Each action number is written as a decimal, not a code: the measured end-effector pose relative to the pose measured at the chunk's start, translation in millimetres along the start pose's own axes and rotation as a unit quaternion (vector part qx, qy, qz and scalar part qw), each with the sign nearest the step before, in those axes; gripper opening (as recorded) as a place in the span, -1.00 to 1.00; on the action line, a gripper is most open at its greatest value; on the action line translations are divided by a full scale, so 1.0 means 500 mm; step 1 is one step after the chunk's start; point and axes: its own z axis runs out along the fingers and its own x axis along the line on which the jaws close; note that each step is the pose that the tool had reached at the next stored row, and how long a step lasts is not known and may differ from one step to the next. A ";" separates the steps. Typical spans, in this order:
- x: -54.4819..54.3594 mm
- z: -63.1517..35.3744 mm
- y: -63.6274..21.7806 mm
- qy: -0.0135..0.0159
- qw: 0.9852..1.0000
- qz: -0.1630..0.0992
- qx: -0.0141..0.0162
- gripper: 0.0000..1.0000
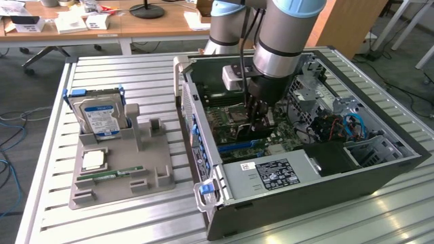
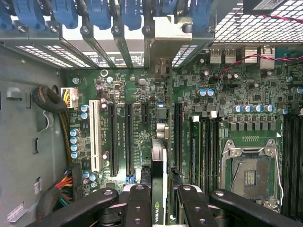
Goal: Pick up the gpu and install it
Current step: 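Insert the gpu into the slot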
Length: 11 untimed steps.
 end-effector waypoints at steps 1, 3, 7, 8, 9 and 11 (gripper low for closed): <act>0.000 0.000 0.001 0.000 1.000 0.000 0.000 -0.47; 0.000 0.000 0.003 0.000 1.000 -0.001 0.002 -0.47; 0.000 0.000 0.004 0.000 1.000 -0.004 0.003 -0.47; 0.000 0.000 0.004 0.000 1.000 -0.005 0.003 -0.47; 0.000 0.000 0.005 0.000 1.000 -0.006 0.003 -0.47; 0.000 0.001 0.008 0.000 1.000 -0.006 0.005 -0.47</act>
